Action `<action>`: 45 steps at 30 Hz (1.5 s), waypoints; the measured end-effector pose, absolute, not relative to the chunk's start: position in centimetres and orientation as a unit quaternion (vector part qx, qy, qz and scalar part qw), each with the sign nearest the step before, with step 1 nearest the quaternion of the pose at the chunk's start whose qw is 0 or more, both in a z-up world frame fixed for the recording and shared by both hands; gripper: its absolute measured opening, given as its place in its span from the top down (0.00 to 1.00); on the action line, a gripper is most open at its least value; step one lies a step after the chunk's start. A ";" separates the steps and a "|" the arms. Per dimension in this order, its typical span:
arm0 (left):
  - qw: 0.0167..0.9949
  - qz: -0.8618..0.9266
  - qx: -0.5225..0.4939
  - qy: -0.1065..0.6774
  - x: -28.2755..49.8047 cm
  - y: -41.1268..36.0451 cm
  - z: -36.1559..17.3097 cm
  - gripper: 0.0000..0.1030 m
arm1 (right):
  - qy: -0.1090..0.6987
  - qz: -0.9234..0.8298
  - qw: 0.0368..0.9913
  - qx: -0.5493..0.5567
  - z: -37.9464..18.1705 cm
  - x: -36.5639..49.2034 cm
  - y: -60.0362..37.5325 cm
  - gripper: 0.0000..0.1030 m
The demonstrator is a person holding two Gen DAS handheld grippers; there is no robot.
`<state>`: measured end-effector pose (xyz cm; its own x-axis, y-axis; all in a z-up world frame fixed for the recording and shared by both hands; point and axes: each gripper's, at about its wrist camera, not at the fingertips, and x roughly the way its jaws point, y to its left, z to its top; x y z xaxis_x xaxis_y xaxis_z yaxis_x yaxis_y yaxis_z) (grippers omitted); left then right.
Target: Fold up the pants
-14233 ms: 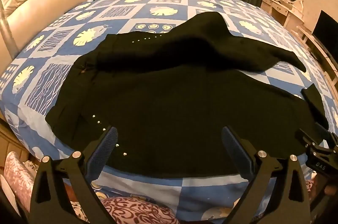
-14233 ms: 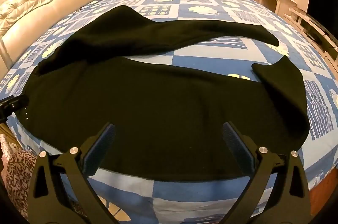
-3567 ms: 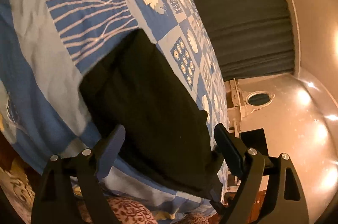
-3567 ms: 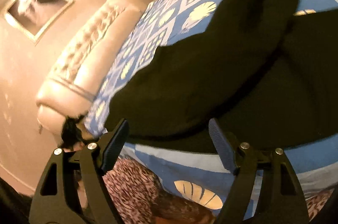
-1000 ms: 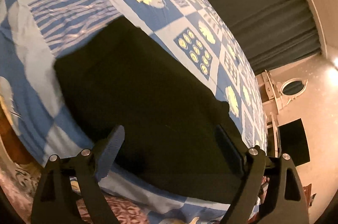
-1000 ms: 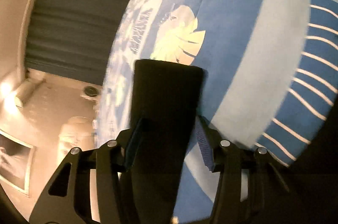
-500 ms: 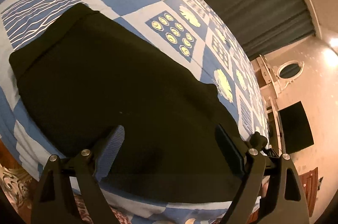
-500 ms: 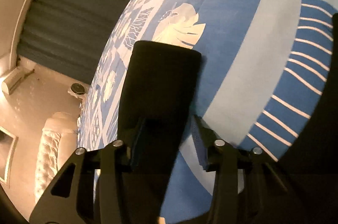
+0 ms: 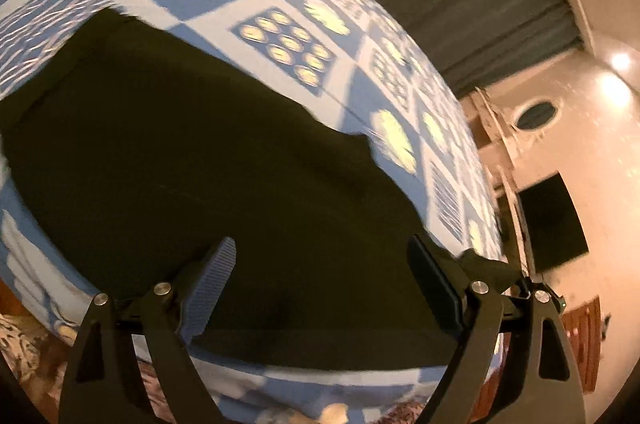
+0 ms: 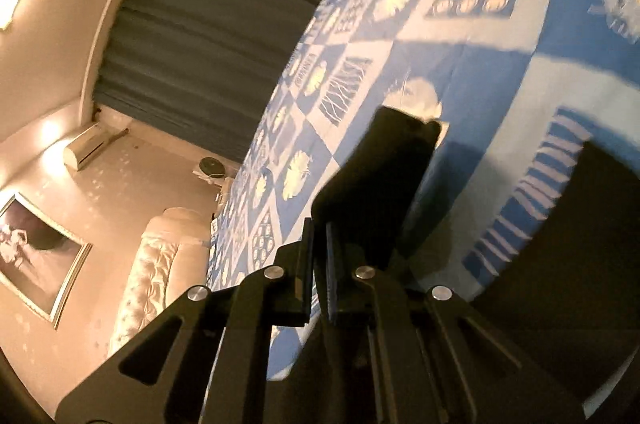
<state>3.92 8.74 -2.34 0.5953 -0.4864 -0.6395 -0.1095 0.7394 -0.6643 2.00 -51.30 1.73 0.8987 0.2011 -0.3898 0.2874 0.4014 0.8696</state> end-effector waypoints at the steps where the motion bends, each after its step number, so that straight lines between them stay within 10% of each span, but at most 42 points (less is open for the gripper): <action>1: 0.825 -0.124 -0.339 0.436 3.8 8.0 -2.1 0.16 | 0.223 -0.028 0.807 0.546 2.3 1.3 -51.5 0.95; 24: 0.719 -0.302 -0.369 0.506 -0.1 -15.7 -4.5 0.16 | 0.244 -0.045 0.751 0.612 -2.9 -10.8 -55.2 0.96; 42: 0.723 -0.199 -0.430 0.503 1.1 -17.5 -7.6 0.17 | 0.225 -0.010 0.736 0.638 -2.7 -9.7 -55.9 0.96; 43: 0.724 -0.196 -0.431 0.503 1.0 -17.5 -7.5 0.18 | 0.226 -0.010 0.735 0.639 -2.9 -9.7 -56.0 0.96; 45: 0.733 -0.181 -0.416 0.507 1.1 -17.4 -7.3 0.58 | 0.230 -0.013 0.734 0.639 -3.4 -9.9 -56.2 0.96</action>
